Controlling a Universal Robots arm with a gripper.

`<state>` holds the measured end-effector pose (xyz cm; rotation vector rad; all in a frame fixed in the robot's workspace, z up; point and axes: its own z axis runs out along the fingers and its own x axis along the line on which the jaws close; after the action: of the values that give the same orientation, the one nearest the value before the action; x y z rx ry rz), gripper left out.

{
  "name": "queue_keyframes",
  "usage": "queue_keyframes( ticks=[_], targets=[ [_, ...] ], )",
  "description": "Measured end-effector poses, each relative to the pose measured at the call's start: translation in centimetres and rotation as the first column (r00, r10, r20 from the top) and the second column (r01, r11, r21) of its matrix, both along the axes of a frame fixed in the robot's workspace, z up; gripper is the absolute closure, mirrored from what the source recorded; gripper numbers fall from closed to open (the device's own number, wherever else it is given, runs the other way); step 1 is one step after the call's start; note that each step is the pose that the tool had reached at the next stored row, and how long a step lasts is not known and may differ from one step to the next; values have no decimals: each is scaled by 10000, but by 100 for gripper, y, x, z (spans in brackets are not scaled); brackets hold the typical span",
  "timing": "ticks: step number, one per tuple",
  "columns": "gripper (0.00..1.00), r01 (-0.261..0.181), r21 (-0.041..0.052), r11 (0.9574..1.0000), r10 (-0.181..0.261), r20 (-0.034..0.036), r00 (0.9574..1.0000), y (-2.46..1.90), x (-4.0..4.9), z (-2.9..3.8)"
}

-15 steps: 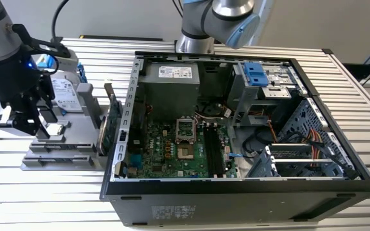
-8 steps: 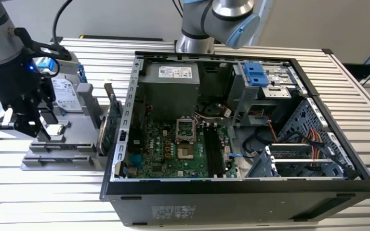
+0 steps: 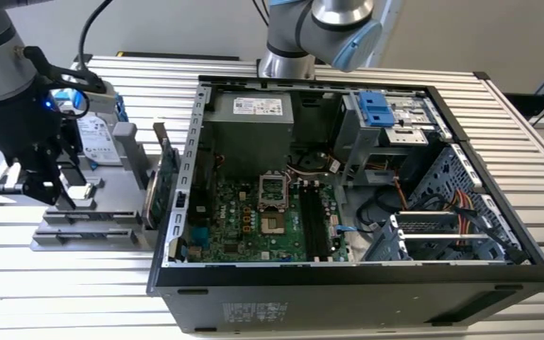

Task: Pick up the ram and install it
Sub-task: 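Pick up the ram and move it above insertion slot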

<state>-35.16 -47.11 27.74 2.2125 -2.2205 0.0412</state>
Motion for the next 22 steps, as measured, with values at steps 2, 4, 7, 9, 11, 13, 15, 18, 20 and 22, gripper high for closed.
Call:
queue_keyframes(
  ticks=[2,4,7,9,11,13,15,18,20,22],
  targets=[
    [0,0,-5,10000,0,-3,10000,-4,0,-14],
    [0,0,-9,10000,0,-4,10000,-8,0,-31],
    [0,0,-15,10000,0,-13,10000,-16,0,-60],
    [0,0,-22,10000,0,-30,10000,-21,0,-76],
    [0,1,-28,10000,-1,-50,10000,-27,0,-91],
    [0,0,-32,10000,0,-70,10000,-34,0,-107],
    [0,1,-36,10000,-1,-89,10000,-41,0,-124],
    [0,0,-42,10000,0,-120,9999,-54,0,-148],
    [0,0,-42,10000,0,-129,9999,-64,0,-166],
    [0,0,-41,10000,-1,-129,9999,-73,0,-183]
  ],
)
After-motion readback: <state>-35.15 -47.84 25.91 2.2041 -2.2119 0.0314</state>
